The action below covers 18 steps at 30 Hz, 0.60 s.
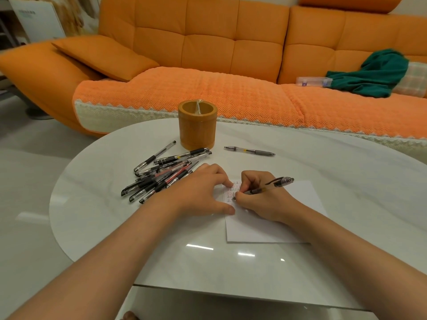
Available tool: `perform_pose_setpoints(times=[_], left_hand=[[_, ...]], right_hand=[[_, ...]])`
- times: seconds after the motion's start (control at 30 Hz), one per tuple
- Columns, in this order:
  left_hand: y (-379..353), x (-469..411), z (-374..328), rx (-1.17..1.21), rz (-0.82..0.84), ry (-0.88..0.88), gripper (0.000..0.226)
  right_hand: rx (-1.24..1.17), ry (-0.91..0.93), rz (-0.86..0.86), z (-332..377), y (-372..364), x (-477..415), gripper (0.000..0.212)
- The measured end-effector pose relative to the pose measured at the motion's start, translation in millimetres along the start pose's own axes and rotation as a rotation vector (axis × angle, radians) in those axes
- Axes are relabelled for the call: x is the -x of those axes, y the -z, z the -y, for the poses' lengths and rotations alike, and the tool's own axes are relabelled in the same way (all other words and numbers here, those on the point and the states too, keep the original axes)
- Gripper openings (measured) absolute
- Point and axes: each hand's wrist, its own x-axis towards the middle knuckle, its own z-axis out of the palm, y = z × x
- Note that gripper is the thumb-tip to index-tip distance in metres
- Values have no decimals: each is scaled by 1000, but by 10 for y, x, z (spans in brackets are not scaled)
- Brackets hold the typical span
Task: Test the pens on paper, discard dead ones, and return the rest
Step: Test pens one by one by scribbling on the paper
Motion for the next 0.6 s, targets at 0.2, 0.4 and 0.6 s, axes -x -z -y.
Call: perform_pose_setpoints(times=[0.2, 0.4, 0.6], left_hand=[[13, 7, -15, 3, 6, 2, 68], [15, 28, -34, 13, 3, 7, 68], [28, 28, -44, 11, 17, 13, 67]], right_hand=[[-20, -7, 4, 4, 3, 8, 17], [-36, -13, -5, 7, -17, 2, 18], [-65, -20, -19, 16, -6, 6, 20]])
